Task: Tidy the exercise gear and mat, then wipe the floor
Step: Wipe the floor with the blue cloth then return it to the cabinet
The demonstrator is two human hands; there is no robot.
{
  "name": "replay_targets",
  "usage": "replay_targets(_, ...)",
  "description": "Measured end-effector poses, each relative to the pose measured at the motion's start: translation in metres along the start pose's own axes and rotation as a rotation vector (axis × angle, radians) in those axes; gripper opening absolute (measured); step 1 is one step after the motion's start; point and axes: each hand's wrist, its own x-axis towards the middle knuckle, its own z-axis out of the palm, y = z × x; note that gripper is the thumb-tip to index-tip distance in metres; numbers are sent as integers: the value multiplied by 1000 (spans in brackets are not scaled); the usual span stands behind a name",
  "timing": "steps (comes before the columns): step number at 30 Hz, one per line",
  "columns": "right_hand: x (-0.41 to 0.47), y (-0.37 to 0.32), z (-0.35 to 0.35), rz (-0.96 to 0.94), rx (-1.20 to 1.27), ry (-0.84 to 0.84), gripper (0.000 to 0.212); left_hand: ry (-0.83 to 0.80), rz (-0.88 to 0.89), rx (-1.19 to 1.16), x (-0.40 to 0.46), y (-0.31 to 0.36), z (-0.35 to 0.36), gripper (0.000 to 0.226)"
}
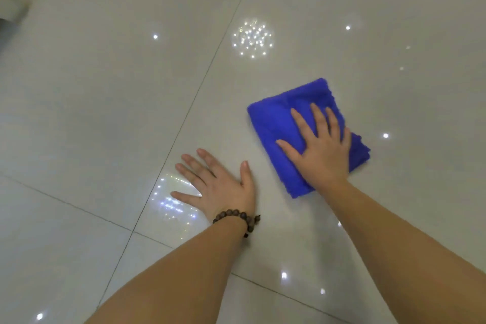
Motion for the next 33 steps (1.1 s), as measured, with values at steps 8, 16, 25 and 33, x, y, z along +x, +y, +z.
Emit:
replay_targets(8, -63, 153, -25, 643, 105, 75, 88, -26, -5, 17, 1, -1, 0, 89)
replay_targets(16, -70, 9, 6, 243, 46, 30, 75, 48, 0, 36, 4, -2, 6, 90)
replay_targets(25, -127, 212, -14, 665, 105, 130, 85, 104, 11, 44, 2, -2, 11, 92)
replay_targets(33, -180, 61, 24, 122, 58, 90, 69, 59, 76, 27, -4, -8, -1, 93)
